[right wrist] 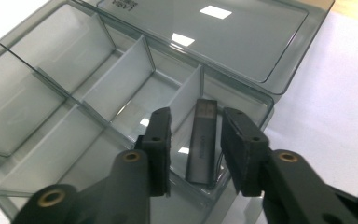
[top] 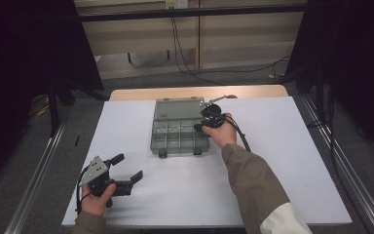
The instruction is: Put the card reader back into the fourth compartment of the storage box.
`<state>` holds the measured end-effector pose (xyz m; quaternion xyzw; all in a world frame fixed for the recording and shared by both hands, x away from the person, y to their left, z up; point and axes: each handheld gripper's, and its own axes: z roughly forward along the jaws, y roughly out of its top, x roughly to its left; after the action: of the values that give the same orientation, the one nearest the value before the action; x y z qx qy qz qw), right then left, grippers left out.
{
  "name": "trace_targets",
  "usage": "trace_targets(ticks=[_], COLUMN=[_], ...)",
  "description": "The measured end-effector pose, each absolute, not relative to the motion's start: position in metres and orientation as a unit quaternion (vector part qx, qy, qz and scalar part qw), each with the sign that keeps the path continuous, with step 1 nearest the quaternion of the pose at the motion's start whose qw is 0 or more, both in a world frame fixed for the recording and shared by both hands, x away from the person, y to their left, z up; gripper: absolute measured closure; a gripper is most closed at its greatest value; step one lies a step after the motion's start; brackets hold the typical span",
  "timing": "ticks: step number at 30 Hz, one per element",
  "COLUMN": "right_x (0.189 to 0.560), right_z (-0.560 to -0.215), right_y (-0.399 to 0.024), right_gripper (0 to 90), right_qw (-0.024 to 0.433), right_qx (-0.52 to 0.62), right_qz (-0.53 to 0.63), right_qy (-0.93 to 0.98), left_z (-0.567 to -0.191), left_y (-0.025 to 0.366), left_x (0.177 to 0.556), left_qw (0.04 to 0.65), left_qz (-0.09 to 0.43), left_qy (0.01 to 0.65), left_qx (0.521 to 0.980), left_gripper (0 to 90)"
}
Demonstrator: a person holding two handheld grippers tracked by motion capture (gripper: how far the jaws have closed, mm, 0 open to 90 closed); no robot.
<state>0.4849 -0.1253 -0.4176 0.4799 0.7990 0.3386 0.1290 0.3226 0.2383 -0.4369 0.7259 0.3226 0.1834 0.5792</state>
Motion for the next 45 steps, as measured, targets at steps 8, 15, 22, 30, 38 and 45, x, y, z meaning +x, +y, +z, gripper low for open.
trace_targets(ticks=[8,15,22,30,38,45], right_x=[0.48,0.477,0.474,0.474,0.475,0.475], right_z=[-0.409,-0.405,-0.404,-0.406,-0.405,-0.405], right_y=[-0.143,-0.163,-0.172,-0.174,-0.181,-0.187], right_gripper=[51.7,39.4,33.1,24.8,19.7,17.9], right_qw=[0.155,0.156,0.157,0.157,0.163,0.166], right_qx=[0.485,0.499,0.499,0.506,0.515,0.519], right_qz=[0.346,0.362,0.367,0.362,0.36,0.362], right_qy=[0.788,0.772,0.769,0.767,0.76,0.756], left_z=[-0.437,-0.438,-0.438,-0.438,-0.435,-0.431], left_y=[0.238,0.235,0.235,0.235,0.23,0.228], left_x=[0.323,0.324,0.326,0.329,0.332,0.337], left_qw=[0.578,0.578,0.578,0.576,0.573,0.568], left_qz=[0.183,0.179,0.175,0.174,0.166,0.167], left_qy=[0.325,0.321,0.326,0.329,0.332,0.34], left_qx=[0.726,0.729,0.727,0.728,0.731,0.73], left_gripper=[3.2,3.2,3.2,3.2,3.2,3.2])
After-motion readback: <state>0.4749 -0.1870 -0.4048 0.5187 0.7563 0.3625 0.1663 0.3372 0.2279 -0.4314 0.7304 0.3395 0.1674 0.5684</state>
